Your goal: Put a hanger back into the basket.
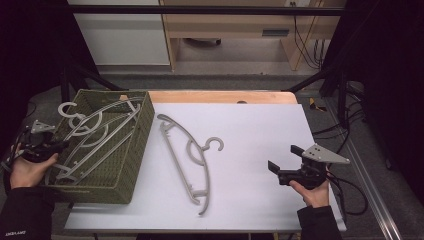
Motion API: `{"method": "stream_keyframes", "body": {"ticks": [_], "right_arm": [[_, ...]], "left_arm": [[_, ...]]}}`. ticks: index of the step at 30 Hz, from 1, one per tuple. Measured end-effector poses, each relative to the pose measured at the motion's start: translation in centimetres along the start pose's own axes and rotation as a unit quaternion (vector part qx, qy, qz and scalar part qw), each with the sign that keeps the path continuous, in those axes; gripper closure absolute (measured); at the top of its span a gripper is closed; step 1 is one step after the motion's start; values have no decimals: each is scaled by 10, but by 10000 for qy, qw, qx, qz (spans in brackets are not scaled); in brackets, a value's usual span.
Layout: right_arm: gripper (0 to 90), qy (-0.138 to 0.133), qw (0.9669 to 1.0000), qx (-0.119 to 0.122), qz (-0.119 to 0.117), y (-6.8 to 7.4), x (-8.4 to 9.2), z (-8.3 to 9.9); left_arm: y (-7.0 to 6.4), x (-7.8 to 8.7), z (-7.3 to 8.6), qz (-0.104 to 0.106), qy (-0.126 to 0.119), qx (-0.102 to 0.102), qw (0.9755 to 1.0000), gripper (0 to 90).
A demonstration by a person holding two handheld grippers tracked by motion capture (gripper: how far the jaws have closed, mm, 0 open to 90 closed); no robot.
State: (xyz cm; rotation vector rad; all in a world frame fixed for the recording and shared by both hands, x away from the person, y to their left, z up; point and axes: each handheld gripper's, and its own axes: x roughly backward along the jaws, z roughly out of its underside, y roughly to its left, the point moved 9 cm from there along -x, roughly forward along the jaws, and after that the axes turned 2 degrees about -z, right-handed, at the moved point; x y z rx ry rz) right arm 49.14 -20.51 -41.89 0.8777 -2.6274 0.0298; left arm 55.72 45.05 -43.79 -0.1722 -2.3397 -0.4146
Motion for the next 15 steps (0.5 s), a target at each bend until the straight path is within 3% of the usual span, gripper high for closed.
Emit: {"method": "stream_keyframes", "body": {"ticks": [3,6,10,15], "right_arm": [[17,19,10000,7,-13,0,0,1],[17,-1,10000,-1,-1,0,0,0],[17,-2,10000,-6,8,0,1,0],[17,-19,10000,-11,10,0,1,-1]], "left_arm": [[-1,-4,1,-161,143,-195,9996,819],[-6,-7,3,34,212,-158,9996,815],[-15,-13,6,99,501,-438,9977,728],[-11,-7,2,101,238,-270,9993,624]]}}
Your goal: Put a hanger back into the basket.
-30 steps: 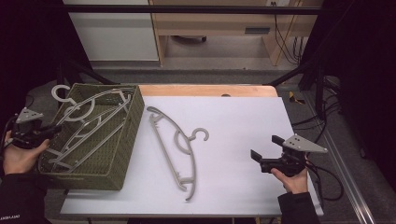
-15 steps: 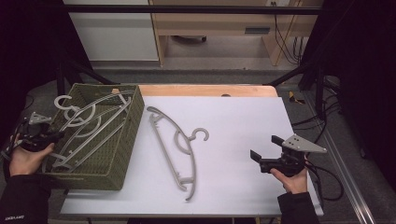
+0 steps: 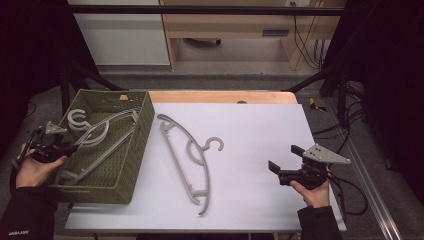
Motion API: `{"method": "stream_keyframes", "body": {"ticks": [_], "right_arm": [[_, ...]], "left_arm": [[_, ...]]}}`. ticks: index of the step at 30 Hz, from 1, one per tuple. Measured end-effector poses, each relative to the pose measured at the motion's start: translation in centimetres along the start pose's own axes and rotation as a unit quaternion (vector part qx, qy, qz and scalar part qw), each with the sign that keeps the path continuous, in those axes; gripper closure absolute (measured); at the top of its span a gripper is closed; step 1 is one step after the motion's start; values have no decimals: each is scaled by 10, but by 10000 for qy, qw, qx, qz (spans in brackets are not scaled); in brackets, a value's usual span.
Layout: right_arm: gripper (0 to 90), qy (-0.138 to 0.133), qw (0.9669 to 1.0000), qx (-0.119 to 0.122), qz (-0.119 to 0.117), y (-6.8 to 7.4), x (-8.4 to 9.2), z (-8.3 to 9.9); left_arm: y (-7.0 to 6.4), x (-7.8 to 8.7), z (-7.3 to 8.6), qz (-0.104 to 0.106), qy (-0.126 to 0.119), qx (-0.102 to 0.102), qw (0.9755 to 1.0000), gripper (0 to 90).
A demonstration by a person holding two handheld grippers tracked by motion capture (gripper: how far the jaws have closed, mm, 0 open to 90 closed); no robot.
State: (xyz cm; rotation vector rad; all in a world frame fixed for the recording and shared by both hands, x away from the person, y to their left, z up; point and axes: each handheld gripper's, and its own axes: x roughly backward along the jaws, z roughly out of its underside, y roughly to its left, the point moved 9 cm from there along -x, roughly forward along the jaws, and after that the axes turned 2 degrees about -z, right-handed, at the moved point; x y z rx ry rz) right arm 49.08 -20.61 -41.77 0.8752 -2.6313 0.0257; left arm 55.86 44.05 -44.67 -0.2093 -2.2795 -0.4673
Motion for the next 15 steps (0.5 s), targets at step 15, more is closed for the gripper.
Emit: {"method": "stream_keyframes", "body": {"ticks": [15], "right_arm": [[17,-52,10000,-62,-2,1,2,-2]], "left_arm": [[-31,41,-42,447,-1243,420,9903,351]]}}
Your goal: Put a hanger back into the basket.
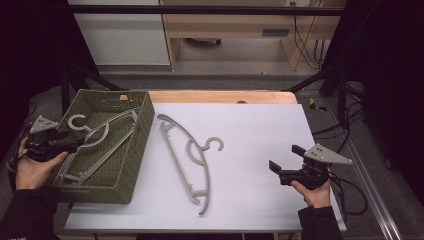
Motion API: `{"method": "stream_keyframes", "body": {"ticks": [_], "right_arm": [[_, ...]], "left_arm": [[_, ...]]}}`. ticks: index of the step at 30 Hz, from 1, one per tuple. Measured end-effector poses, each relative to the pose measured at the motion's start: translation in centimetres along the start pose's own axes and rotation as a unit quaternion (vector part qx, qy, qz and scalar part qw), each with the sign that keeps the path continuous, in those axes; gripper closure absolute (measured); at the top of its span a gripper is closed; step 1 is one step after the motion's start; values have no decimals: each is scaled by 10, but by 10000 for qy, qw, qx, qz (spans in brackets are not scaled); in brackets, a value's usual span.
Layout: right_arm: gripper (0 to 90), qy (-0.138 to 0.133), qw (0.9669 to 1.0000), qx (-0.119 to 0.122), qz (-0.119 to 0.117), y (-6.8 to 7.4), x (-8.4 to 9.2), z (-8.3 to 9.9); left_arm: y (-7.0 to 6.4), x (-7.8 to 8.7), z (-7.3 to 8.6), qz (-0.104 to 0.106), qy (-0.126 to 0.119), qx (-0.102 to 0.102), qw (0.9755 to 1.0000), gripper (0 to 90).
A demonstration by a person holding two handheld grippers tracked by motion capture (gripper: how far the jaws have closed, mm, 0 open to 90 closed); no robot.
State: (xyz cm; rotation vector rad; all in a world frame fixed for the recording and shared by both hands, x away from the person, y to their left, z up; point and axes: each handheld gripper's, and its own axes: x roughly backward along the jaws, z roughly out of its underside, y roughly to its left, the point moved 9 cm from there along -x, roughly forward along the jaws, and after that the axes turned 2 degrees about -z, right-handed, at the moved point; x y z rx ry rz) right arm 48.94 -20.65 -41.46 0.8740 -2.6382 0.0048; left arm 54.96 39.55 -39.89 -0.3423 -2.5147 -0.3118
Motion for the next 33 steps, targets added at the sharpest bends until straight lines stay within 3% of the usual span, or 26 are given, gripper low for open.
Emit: {"method": "stream_keyframes", "body": {"ticks": [6,10,13,16,26,29,31,33], "right_arm": [[17,-9,10000,-2,6,0,0,-1],[17,-32,10000,-17,-8,2,0,-3],[14,-19,10000,-23,-30,4,-1,-3],[13,-9,10000,-35,-51,7,-3,-3],[9,24,9999,-25,-165,20,-15,-2],[8,92,9997,-4,-219,25,-19,0],[8,144,9996,48,-256,28,-22,2],[8,163,9994,69,-286,31,-25,3]], "left_arm": [[-28,10,-17,452,-525,175,9974,258],[-51,17,-24,734,-868,271,9931,200],[-69,21,-27,844,-1031,232,9908,155],[-91,26,-30,1086,-1246,310,9858,121],[-152,28,-25,1543,-1429,76,9776,70],[-160,25,-21,1557,-1374,-45,9782,69],[-168,24,-19,1678,-1358,-26,9764,70],[-173,23,-17,1694,-1335,-112,9764,68]]}}
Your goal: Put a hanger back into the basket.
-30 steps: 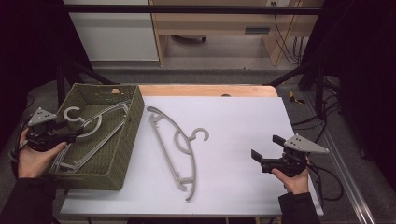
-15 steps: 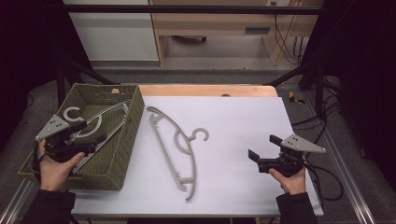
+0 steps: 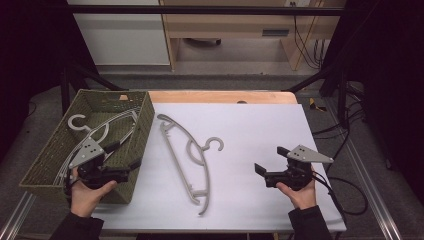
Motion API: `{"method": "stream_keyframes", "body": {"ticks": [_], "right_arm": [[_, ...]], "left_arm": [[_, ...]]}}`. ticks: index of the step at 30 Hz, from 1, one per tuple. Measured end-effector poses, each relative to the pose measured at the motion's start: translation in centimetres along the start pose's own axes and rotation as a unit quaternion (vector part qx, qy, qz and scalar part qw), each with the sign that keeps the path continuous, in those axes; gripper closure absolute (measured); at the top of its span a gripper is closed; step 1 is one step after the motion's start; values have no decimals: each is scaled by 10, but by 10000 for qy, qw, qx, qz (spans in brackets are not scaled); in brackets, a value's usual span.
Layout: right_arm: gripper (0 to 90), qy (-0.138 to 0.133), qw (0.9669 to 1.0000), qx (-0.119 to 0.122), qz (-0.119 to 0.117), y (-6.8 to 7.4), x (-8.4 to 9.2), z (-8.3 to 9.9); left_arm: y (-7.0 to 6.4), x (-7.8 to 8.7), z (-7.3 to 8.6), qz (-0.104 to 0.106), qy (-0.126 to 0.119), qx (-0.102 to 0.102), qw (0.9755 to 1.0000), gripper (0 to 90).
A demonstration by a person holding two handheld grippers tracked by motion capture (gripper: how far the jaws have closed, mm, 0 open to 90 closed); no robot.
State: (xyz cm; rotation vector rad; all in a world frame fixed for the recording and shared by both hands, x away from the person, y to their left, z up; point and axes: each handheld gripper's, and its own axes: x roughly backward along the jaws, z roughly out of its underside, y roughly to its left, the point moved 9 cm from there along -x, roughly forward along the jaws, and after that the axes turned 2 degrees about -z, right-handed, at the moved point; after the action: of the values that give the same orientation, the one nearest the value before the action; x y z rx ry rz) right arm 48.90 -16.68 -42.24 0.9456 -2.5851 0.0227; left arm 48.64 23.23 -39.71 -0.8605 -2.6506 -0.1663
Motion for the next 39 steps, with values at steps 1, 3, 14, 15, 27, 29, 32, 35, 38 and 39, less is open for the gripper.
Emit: {"method": "stream_keyframes", "body": {"ticks": [1,3,14,15,27,29,32,35,38,39], "right_arm": [[8,37,10000,42,-29,2,-1,1],[8,26,10000,35,-76,7,-4,0],[41,222,9996,20,-158,31,-30,1],[45,269,9995,46,-165,33,-33,3],[106,1111,9930,11,-400,69,-86,29],[123,1242,9914,138,-380,73,-95,35],[171,1396,9893,28,-435,79,-107,45],[231,1577,9867,173,-351,82,-119,55],[273,1767,9830,210,-451,89,-128,67],[280,1790,9827,185,-442,90,-131,69]], "left_arm": [[-3,0,1,35,11,-9,10000,68],[-7,0,3,82,7,-35,10000,68],[-27,-5,17,328,139,-185,9992,64],[-28,-6,18,331,159,-218,9991,64],[-28,-9,19,343,205,-216,9990,62],[-28,-9,19,320,213,-233,9990,62],[-27,-9,20,309,211,-218,9991,62],[-28,-10,20,308,221,-227,9990,62],[-28,-8,18,318,199,-227,9990,62],[-28,-8,18,318,190,-232,9990,63]]}}
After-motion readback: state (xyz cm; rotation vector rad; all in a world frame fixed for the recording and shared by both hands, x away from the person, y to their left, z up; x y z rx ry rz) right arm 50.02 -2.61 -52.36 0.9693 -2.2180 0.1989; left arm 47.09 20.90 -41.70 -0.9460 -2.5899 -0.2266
